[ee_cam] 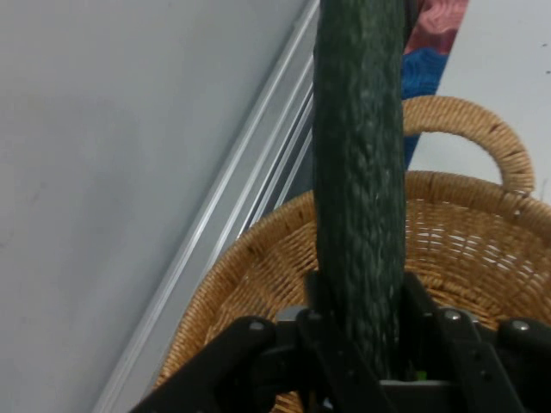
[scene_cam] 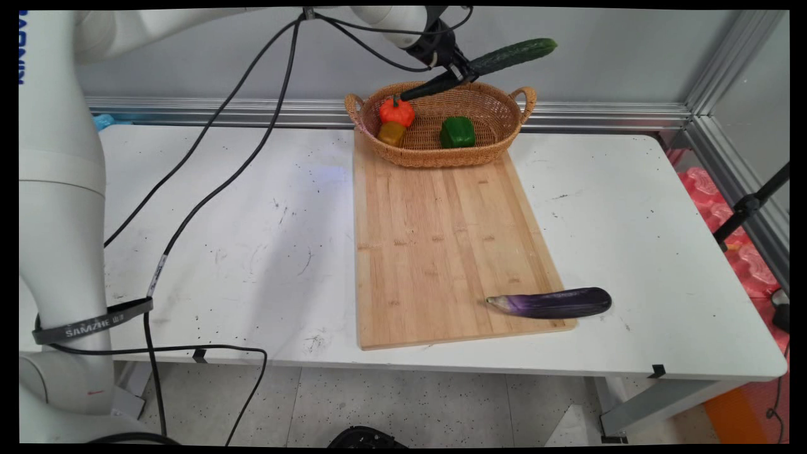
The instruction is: Place the picked object in the vegetable basket
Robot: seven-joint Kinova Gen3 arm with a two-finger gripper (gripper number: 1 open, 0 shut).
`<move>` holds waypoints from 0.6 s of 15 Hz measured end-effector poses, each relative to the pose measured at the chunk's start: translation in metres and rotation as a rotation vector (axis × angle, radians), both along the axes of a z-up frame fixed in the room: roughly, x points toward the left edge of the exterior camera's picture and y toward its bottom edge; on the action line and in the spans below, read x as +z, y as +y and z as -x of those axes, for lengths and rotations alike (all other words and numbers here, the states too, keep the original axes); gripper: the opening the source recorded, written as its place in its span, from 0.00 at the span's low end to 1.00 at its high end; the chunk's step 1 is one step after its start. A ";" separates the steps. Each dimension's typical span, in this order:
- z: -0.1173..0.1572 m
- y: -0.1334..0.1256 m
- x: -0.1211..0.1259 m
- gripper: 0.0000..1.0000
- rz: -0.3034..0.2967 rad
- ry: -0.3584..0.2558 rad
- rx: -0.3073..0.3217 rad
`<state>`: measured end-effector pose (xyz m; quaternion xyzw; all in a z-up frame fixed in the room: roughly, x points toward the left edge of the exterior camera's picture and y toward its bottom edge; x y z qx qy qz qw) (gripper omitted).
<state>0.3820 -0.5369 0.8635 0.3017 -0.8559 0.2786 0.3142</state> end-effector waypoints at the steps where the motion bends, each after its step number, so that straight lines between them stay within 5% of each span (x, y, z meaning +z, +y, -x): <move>1: -0.001 -0.003 -0.004 0.00 0.001 0.001 0.003; 9: -0.008 -0.015 -0.024 0.00 0.005 0.001 0.019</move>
